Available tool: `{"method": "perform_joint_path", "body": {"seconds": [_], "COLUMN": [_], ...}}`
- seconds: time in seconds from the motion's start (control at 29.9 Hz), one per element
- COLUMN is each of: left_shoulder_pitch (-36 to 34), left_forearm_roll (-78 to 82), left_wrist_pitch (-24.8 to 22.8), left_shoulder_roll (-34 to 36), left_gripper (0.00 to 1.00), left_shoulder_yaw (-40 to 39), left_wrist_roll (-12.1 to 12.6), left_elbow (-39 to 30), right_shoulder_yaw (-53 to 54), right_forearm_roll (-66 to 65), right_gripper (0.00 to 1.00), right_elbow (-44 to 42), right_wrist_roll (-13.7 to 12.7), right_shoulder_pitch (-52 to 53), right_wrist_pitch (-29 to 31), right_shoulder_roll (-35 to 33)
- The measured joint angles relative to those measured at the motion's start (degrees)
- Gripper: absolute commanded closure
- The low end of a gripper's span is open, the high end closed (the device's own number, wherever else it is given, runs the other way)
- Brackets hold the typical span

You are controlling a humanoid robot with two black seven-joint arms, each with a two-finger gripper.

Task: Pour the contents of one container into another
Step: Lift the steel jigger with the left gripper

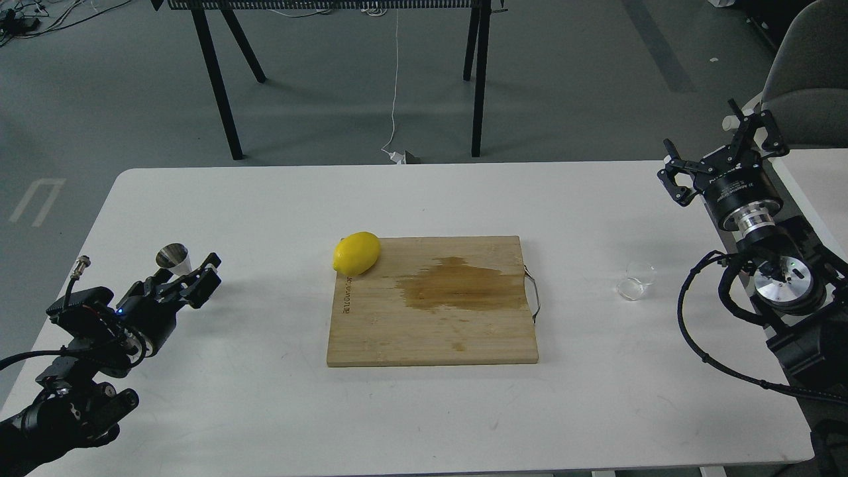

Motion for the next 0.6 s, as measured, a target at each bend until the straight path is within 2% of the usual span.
{"method": "perform_joint_path", "body": {"seconds": [0.6], "left_shoulder_pitch": [0.0], "left_forearm_roll": [0.0], "left_wrist_pitch": [0.0], "left_shoulder_roll": [-1.6], "left_gripper": [0.01], "left_shoulder_yaw": [0.0], "left_wrist_roll": [0.0], "left_elbow": [1.6], "right_shoulder_yaw": [0.0], "right_forearm_roll": [0.0], "right_gripper": [0.00], "right_elbow": [0.0], "right_wrist_roll": [0.0], "right_shoulder_pitch": [-0.4], "right_wrist_pitch": [0.0], "right_shoulder_roll": [-0.1]}}
